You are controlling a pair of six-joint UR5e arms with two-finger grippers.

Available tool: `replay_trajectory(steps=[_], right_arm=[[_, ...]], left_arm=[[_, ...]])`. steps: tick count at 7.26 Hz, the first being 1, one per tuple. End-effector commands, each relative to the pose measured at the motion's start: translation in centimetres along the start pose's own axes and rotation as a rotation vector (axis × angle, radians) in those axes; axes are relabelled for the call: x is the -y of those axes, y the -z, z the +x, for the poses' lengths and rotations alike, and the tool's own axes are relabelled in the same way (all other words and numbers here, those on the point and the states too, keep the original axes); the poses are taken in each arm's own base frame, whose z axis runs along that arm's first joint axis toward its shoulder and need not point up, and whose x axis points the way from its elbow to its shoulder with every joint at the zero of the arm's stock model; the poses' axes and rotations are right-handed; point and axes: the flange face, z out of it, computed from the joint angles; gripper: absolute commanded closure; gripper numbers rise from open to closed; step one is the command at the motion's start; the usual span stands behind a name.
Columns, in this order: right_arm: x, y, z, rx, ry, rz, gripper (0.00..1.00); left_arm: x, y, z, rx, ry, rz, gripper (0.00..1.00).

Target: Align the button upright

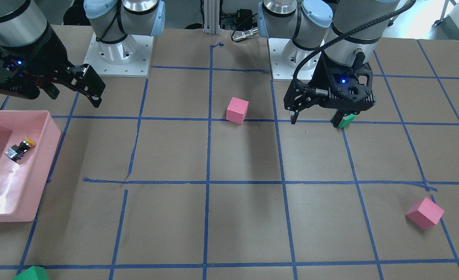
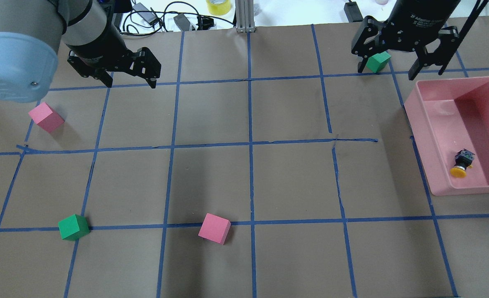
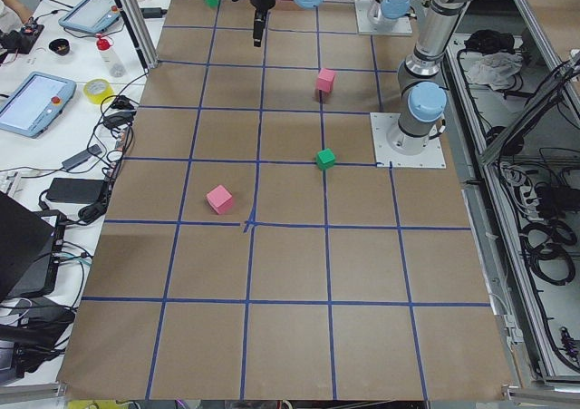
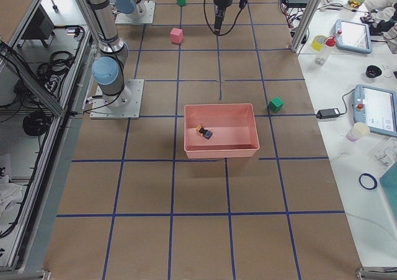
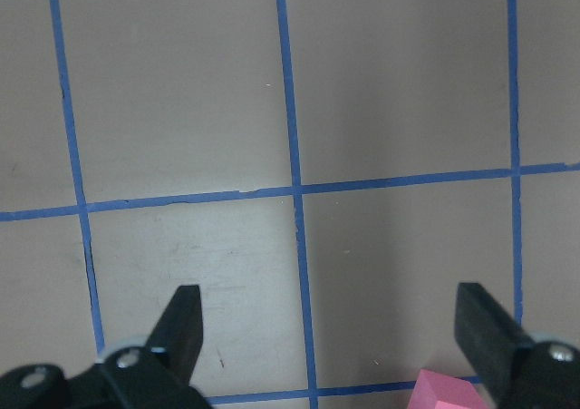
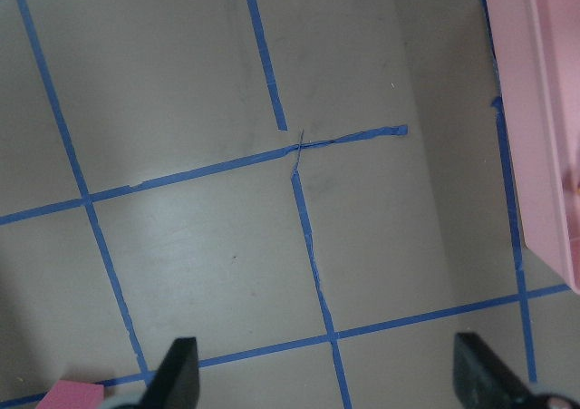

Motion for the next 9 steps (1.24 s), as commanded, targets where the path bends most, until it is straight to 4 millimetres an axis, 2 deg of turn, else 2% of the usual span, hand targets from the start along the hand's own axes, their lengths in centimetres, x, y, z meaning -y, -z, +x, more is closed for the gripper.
replay_trajectory(steps=[1, 2, 3, 6, 7, 8, 9], right_arm=[[0.1, -0.1, 0.2, -0.009, -0.011, -0.003, 0.00], [0.7, -0.5, 1.0, -0.010, -0.029, -0.003, 0.00], [1.6, -0.7, 3.5, -0.009, -0.074, -0.010, 0.00], [5.0, -1.2, 13.9, -0.001, -0.175, 0.006, 0.00], [5.8, -3.3, 17.4, -0.041, -0.193, -0.005, 0.00], [6.6, -6.8, 20.7, -0.074, -0.224, -0.004, 0.00], [6.8, -9.8, 22.7, -0.079, -0.216, 0.019, 0.00]], left_arm=[[0.0, 0.0, 0.0, 0.001, 0.000, 0.000, 0.00], [0.0, 0.0, 0.0, 0.003, 0.000, 0.000, 0.00], [0.0, 0.0, 0.0, 0.003, 0.001, 0.000, 0.00], [0.0, 0.0, 0.0, 0.004, 0.000, 0.000, 0.00], [0.0, 0.0, 0.0, 0.004, 0.000, 0.000, 0.00], [0.0, 0.0, 0.0, 0.004, 0.000, 0.000, 0.00], [0.0, 0.0, 0.0, 0.004, 0.000, 0.000, 0.00]])
